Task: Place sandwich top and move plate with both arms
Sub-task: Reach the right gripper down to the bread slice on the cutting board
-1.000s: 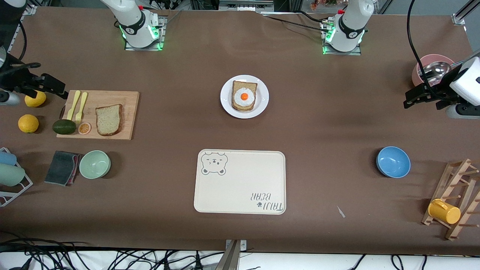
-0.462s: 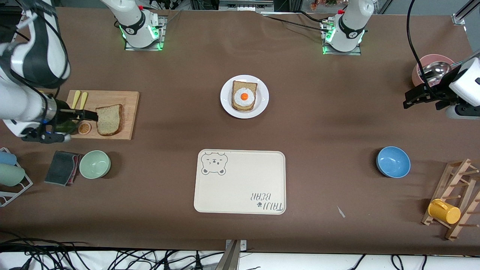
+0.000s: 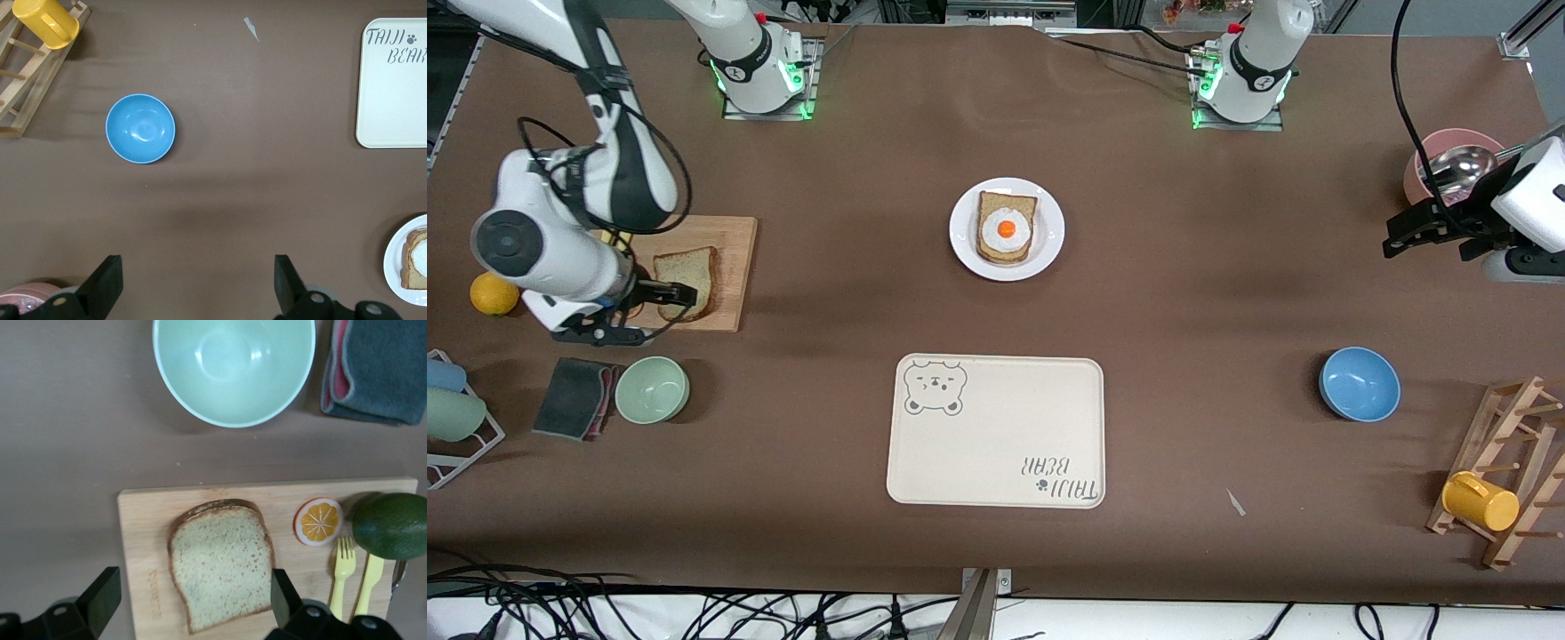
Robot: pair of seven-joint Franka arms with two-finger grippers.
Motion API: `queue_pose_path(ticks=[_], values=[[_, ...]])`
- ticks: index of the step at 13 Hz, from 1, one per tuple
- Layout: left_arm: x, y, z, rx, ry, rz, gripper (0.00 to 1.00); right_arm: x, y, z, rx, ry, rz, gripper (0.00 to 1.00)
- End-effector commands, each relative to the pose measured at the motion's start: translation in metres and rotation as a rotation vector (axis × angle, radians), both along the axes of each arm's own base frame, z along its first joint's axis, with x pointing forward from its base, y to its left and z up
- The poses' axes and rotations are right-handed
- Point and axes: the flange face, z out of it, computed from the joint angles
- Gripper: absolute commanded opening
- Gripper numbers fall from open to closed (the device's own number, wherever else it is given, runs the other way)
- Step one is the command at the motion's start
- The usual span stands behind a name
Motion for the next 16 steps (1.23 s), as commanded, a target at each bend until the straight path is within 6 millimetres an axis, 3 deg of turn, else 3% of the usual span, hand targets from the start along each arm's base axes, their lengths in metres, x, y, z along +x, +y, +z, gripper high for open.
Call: queue_pose_path(ticks=[1,3,8,13,16], values=[[-0.003,0.001,0.001,0.025,0.003,-0.006,1.0,-0.004,0.025,-0.022,-0.094,-0.045,-0.01,0.86],[-0.003,0.001,0.001,0.027,0.003,-0.006,1.0,-0.008,0.054,-0.046,-0.178,-0.058,-0.012,0.72],[-0.003,0.001,0.002,0.027,0.001,-0.006,1.0,-0.023,0.059,-0.071,-0.224,-0.078,-0.008,0.66],[-0.003,0.002,0.002,0.027,0.001,-0.005,1.0,-0.035,0.06,-0.089,-0.27,-0.095,-0.008,0.49],[-0.003,0.001,0.002,0.027,0.001,-0.006,1.0,-0.038,0.057,-0.098,-0.277,-0.077,-0.008,0.46]])
